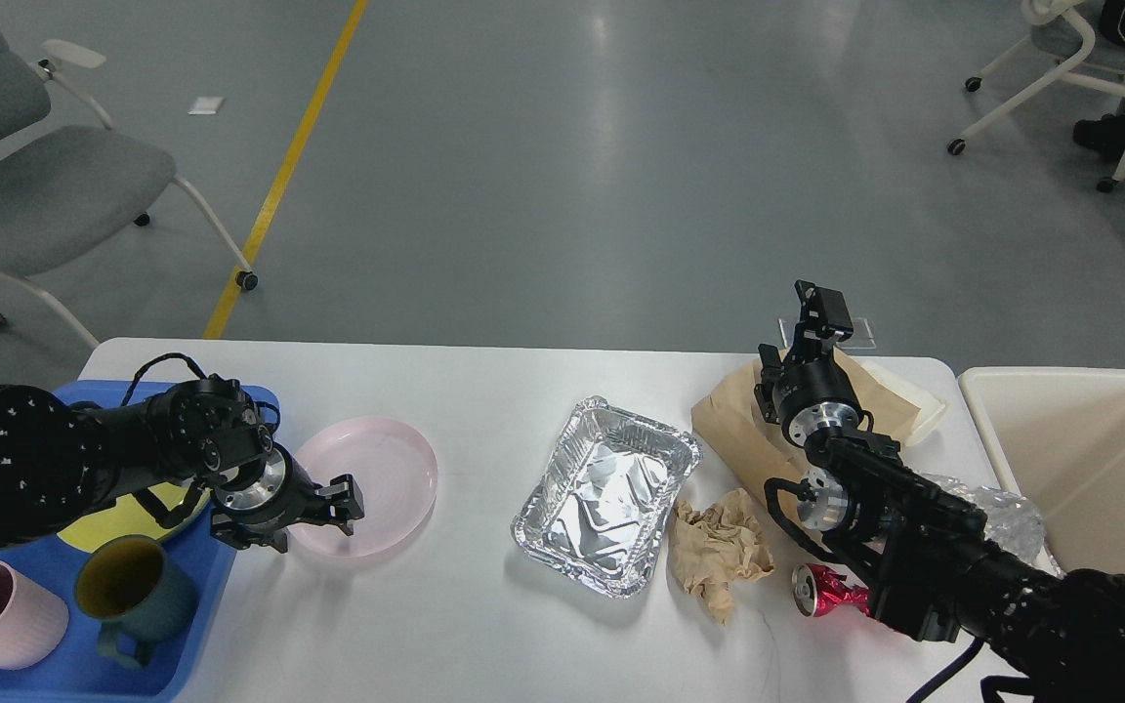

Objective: Tidy desktop
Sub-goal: 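Lower the left gripper and grasp the pink plate's rim, then lift the pink plate up with the left gripper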

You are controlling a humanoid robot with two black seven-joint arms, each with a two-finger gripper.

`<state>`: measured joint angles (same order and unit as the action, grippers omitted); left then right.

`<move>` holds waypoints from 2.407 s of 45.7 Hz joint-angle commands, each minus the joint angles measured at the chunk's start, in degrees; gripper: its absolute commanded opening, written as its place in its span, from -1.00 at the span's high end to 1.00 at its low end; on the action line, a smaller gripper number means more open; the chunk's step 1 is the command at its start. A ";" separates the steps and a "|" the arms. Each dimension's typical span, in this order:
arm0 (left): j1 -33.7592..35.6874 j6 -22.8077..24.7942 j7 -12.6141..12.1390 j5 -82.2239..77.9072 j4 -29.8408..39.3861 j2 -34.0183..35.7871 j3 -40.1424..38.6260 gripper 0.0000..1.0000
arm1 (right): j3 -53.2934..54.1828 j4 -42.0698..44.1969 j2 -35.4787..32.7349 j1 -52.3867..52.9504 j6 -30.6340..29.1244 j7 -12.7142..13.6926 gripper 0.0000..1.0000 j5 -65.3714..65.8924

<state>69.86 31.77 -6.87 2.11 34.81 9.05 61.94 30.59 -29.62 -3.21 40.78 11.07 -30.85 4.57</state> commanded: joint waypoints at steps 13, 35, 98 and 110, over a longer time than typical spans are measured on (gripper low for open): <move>-1.22 0.13 -0.07 0.00 -0.97 -0.43 -0.59 -0.27 | 0.00 0.00 -0.04 0.00 0.00 0.00 -1.00 0.00; -1.57 5.75 -5.69 0.00 -0.79 -0.43 -0.86 1.00 | 0.00 0.00 -0.04 0.00 0.00 0.00 -1.00 0.00; 33.58 23.23 -6.57 -0.18 -0.35 11.33 -0.59 1.00 | 0.00 0.00 -0.04 0.00 0.00 0.00 -1.00 0.00; 25.51 23.23 -6.57 -0.09 -1.23 23.46 -1.56 1.00 | 0.00 0.00 -0.04 0.00 0.00 0.00 -1.00 0.00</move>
<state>100.67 55.01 -13.45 1.93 34.31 27.34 61.17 30.59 -29.63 -3.22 40.78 11.07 -30.85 4.57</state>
